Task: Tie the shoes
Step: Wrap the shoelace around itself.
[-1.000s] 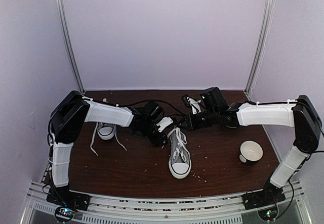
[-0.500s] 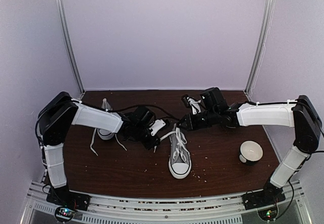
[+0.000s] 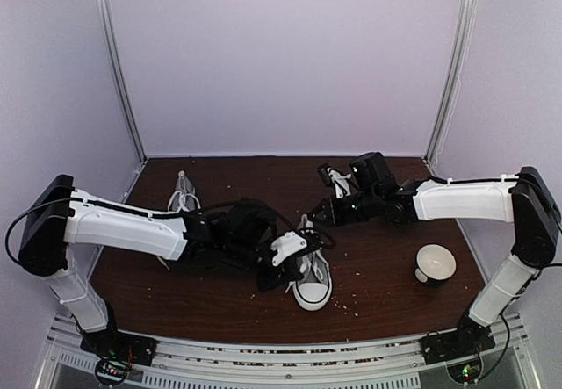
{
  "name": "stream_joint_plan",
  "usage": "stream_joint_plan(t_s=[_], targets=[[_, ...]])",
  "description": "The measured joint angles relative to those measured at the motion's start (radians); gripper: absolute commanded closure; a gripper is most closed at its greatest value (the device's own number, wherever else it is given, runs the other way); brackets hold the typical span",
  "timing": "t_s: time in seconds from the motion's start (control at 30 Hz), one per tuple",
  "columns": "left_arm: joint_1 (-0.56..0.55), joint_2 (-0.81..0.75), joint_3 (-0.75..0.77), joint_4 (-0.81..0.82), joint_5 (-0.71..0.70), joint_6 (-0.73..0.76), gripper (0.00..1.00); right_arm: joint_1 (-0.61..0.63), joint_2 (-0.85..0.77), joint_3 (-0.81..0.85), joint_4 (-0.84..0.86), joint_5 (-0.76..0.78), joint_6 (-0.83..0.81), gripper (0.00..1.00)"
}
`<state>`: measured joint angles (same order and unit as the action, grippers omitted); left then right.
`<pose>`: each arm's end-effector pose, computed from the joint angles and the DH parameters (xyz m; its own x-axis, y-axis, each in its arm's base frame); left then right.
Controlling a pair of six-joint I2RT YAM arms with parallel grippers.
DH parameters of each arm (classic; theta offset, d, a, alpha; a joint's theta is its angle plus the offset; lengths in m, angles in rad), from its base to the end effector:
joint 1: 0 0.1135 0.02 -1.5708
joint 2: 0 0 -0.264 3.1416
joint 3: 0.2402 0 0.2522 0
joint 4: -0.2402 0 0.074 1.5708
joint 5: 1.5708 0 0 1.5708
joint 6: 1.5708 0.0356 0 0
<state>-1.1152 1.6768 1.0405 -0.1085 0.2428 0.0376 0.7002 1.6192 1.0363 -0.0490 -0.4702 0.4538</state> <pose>0.1509 -0.3274 0.2051 -0.2623 0.6183 -0.7408 0.9600 0.2453 -0.1352 0.2616 0.2415 0.2300 -0.7804 -0.1465 -0.6079 -0.5695 0.5679 0.5943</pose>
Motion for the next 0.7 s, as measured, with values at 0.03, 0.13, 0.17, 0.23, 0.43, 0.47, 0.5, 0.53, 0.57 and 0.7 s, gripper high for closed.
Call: stream_joint_plan(t_s=[0.03, 0.13, 0.17, 0.23, 0.43, 0.47, 0.5, 0.53, 0.57, 0.7], targets=[[-0.014, 0.001, 0.002, 0.000, 0.005, 0.007, 1.00, 0.000, -0.002, -0.006, 0.001, 0.000, 0.000, 1.00], [-0.045, 0.028, 0.048, -0.007, 0.013, 0.030, 1.00, 0.000, -0.006, -0.014, 0.001, 0.000, 0.002, 1.00], [-0.050, 0.049, 0.080, -0.007, 0.015, 0.037, 1.00, 0.000, -0.007, -0.015, 0.001, 0.000, 0.002, 1.00], [-0.054, 0.105, 0.158, -0.005, 0.015, 0.049, 1.00, 0.000, -0.011, -0.015, 0.001, 0.000, 0.002, 1.00], [-0.059, 0.252, 0.321, 0.008, -0.009, 0.078, 1.00, 0.000, -0.015, -0.015, 0.003, -0.005, -0.003, 1.00], [-0.060, 0.267, 0.330, 0.011, -0.016, 0.084, 1.00, 0.000, -0.015, -0.015, 0.002, -0.006, -0.005, 1.00], [-0.062, 0.280, 0.335, 0.014, -0.023, 0.088, 1.00, 0.000, -0.015, -0.015, 0.002, -0.009, -0.006, 1.00], [-0.064, 0.292, 0.340, 0.016, -0.034, 0.091, 1.00, 0.000, -0.015, -0.015, 0.002, -0.011, -0.006, 1.00], [-0.065, 0.301, 0.344, 0.021, -0.044, 0.093, 1.00, 0.000, -0.015, -0.015, 0.001, -0.014, -0.008, 1.00], [-0.069, 0.345, 0.375, 0.061, -0.109, 0.095, 1.00, 0.000, -0.015, -0.015, 0.001, -0.024, -0.013, 1.00]])
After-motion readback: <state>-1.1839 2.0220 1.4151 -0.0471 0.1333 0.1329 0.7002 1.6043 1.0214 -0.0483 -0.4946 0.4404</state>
